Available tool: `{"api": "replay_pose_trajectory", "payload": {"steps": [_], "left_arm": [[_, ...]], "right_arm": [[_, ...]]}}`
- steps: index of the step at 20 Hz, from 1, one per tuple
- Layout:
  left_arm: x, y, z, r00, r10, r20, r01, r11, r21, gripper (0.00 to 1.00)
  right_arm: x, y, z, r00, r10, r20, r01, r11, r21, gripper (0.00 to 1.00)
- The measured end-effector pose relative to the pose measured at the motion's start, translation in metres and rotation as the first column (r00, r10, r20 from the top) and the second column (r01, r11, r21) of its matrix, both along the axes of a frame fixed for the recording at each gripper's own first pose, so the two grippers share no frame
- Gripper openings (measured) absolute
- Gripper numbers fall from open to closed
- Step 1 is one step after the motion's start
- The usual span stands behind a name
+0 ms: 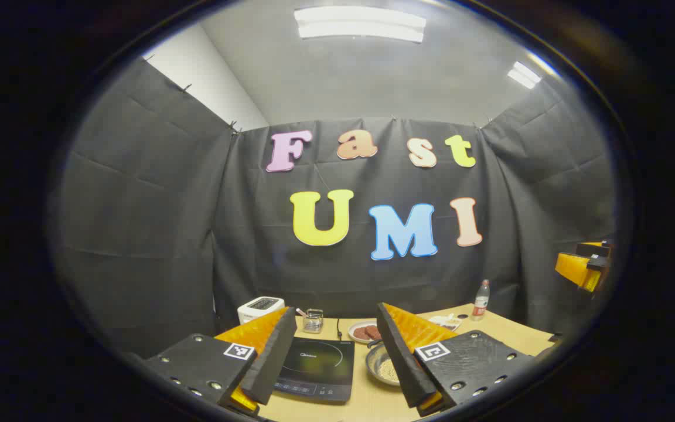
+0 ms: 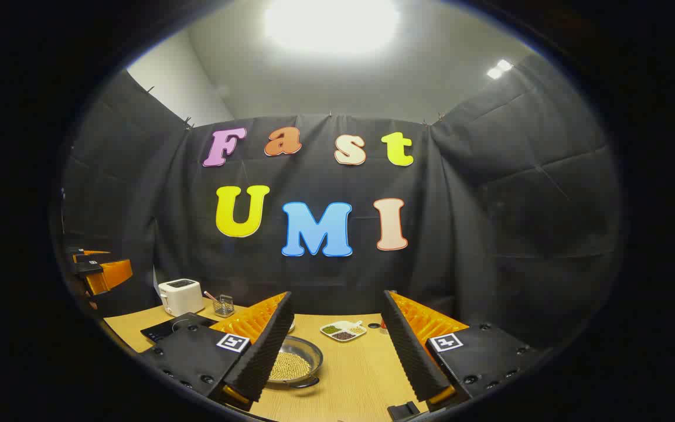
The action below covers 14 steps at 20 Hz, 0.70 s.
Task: First push the handle of the pot to place it horizontally, then grasp the pot with both hands and set it on the induction cooktop.
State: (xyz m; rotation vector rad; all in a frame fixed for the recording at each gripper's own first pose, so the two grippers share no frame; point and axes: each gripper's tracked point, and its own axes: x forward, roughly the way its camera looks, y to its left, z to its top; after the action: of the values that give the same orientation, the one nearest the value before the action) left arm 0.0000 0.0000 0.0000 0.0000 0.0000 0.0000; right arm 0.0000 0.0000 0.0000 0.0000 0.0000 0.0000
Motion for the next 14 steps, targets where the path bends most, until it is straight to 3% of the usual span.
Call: {"api": "replay_pose_trajectory", "payload": {"steps": [14], "left_arm": [[0.0003, 0.0007, 0.0033, 0.999, 0.030, 0.014, -0.030, 1.000, 0.009, 0.83]], "right_arm": [[0.0091, 0.0057, -0.0050, 1.000, 0.025, -0.013, -0.025, 1.000, 0.001, 0.95]]}}
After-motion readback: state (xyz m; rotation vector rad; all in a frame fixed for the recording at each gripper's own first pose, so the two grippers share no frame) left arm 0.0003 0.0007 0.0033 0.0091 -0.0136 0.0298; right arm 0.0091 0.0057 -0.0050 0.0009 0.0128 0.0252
